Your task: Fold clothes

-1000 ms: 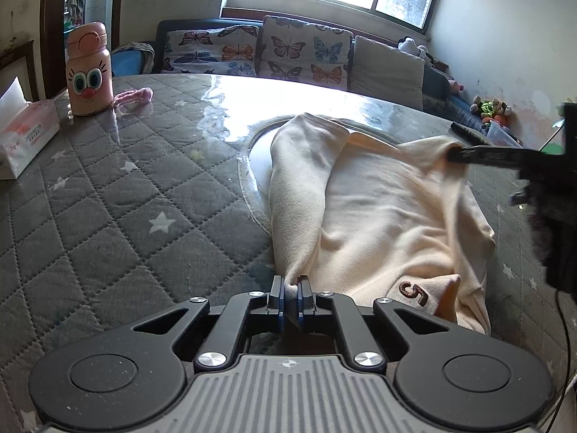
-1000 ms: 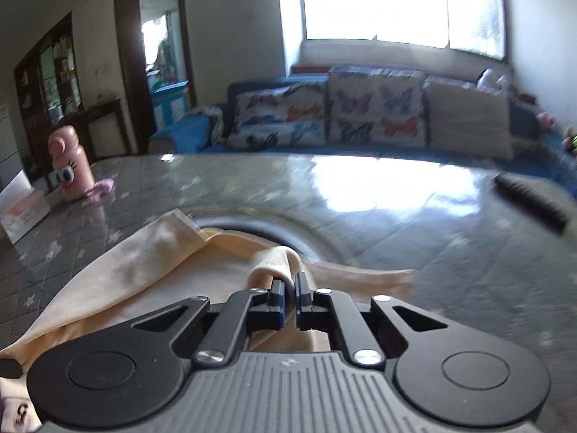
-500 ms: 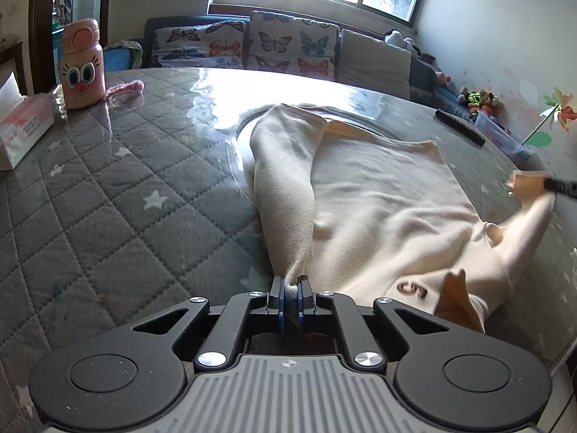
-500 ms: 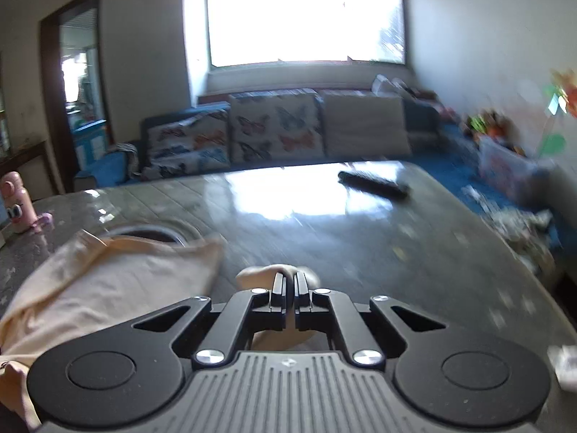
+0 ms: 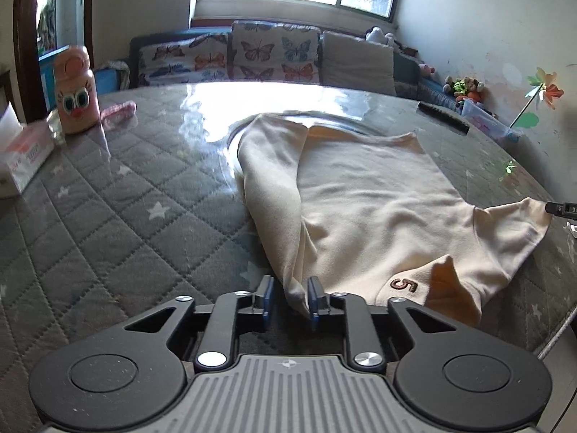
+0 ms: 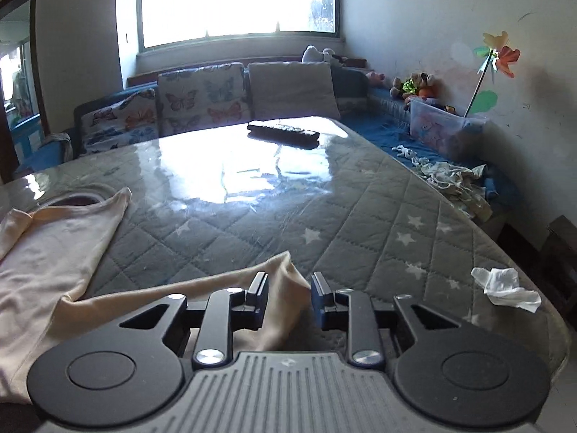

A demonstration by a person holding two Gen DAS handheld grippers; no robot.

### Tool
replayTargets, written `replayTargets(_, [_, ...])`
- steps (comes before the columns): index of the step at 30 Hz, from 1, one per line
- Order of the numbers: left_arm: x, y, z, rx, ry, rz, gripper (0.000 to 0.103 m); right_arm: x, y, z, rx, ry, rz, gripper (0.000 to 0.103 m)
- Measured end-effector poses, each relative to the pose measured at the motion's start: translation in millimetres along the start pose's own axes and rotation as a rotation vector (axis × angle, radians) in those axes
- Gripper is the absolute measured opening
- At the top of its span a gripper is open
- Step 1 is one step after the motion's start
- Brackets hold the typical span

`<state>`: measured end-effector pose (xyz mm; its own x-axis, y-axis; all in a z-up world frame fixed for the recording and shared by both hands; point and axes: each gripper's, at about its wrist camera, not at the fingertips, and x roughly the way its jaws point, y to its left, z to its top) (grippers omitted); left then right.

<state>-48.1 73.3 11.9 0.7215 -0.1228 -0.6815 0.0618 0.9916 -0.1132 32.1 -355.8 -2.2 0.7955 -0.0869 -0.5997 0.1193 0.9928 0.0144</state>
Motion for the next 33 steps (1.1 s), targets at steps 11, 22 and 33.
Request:
replayTargets(11, [0.6, -25.0, 16.1, 0.072, -0.068, -0.072, 0.025, 31.1, 31.2, -6.1, -0.079, 0.064, 0.113, 0.039])
replayTargets(22, [38.3, -57.8, 8.1, 0.202, 0.007, -0.185, 0.024, 20.8, 65.2, -2.3, -0.177, 0.076, 0.242, 0.052])
replayTargets(33, [24.9, -54.6, -8.5, 0.268, 0.005, -0.217, 0.025, -14.5, 155.2, -4.6, -0.39, 0.082, 0.545, 0.055])
